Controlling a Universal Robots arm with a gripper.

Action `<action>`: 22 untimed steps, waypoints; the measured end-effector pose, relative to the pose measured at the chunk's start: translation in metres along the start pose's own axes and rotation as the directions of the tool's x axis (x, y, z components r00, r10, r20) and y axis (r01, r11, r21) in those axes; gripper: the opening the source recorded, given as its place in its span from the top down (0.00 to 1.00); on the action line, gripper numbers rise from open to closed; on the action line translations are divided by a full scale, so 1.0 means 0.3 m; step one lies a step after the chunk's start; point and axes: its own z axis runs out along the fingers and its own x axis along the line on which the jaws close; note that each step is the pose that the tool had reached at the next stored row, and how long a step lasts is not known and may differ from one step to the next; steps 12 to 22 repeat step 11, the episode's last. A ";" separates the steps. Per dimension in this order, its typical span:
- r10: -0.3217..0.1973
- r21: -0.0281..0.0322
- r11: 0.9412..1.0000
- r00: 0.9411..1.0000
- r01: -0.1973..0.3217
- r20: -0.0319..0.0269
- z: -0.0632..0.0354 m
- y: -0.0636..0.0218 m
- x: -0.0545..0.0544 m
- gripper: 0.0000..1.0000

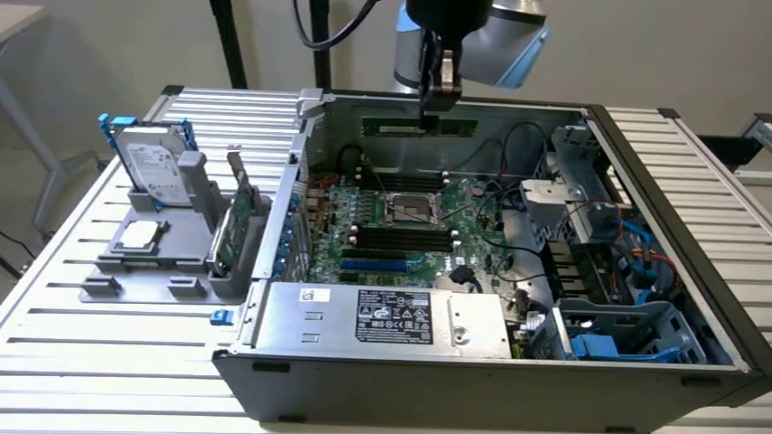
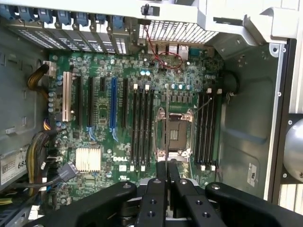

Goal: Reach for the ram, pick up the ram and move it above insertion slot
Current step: 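Pick up the ram and move it above insertion slot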

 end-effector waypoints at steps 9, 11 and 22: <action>0.007 0.001 1.000 1.000 -0.007 -0.013 0.001 -0.001 -0.001 0.87; 0.007 0.001 1.000 1.000 -0.007 -0.013 0.001 -0.001 -0.001 0.87; 0.007 0.001 1.000 1.000 -0.007 -0.013 0.001 -0.001 -0.001 0.87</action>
